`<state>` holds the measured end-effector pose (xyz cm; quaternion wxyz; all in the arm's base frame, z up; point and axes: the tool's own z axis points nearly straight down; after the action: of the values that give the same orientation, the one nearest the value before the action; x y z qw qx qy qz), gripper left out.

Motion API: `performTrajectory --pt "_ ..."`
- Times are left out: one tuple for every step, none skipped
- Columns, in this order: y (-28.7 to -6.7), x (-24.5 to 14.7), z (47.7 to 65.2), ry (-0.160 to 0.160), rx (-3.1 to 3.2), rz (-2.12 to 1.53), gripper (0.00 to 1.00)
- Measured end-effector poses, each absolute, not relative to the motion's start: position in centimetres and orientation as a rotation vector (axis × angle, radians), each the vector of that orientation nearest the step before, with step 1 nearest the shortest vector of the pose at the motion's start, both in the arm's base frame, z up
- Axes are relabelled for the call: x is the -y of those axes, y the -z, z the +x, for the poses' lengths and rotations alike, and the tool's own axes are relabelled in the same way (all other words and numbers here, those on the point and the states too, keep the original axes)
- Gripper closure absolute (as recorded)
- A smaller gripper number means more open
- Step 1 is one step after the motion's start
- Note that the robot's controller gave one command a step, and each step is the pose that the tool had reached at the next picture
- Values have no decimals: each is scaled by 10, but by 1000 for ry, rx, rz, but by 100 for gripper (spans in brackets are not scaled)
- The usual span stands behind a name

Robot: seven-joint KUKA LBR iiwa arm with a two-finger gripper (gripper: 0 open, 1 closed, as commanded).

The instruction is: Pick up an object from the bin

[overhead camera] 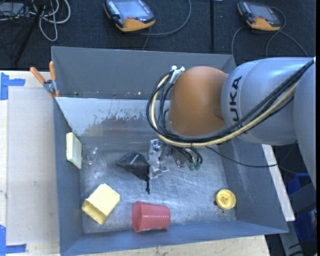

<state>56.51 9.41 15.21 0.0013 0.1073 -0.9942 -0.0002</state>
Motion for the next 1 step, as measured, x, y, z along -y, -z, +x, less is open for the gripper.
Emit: performTrajectory --pt "-197 -99 569 0 3116 353 100"
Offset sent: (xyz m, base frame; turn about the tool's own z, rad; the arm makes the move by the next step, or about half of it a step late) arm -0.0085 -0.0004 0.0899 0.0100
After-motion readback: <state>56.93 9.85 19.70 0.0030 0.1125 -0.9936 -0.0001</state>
